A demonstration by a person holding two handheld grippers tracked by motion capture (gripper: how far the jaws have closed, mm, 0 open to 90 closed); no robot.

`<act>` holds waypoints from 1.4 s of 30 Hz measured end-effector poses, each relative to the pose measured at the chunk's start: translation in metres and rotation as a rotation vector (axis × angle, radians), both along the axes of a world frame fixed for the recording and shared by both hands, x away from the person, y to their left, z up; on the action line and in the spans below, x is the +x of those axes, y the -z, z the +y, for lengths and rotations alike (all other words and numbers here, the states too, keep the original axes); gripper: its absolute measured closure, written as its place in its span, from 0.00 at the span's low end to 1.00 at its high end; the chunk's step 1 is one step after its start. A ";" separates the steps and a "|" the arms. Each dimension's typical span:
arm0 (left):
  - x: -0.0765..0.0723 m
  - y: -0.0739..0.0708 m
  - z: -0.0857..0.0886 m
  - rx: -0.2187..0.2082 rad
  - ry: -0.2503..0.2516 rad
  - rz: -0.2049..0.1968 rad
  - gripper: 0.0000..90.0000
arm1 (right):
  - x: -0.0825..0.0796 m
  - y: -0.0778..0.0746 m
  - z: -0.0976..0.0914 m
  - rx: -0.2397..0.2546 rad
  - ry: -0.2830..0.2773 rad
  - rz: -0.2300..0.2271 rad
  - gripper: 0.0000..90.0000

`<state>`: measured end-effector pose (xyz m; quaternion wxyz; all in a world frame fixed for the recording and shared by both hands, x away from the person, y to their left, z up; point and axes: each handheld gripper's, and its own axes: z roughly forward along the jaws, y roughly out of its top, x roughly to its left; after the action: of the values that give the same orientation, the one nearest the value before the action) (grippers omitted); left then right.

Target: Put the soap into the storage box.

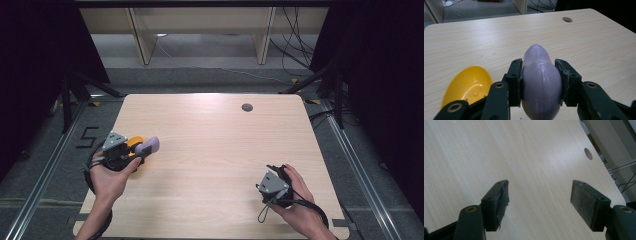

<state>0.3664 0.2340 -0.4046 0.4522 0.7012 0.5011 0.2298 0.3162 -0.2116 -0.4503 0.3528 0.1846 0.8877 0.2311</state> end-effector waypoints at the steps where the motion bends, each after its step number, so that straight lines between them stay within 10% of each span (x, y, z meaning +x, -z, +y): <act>1: 0.000 0.000 0.002 0.003 -0.008 -0.004 0.65 | 0.000 0.000 0.000 0.000 0.000 -0.001 0.35; 21: 0.019 0.023 0.032 0.044 -0.225 0.002 0.65 | 0.000 0.001 0.000 0.003 0.005 -0.009 0.35; 42: 0.045 0.057 0.034 0.125 -0.299 0.037 0.65 | 0.000 0.000 -0.001 0.009 0.019 0.014 0.35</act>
<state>0.4117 0.2681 -0.4621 0.3592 0.6498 0.5928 0.3120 0.3160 -0.2124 -0.4498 0.3481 0.1961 0.8872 0.2306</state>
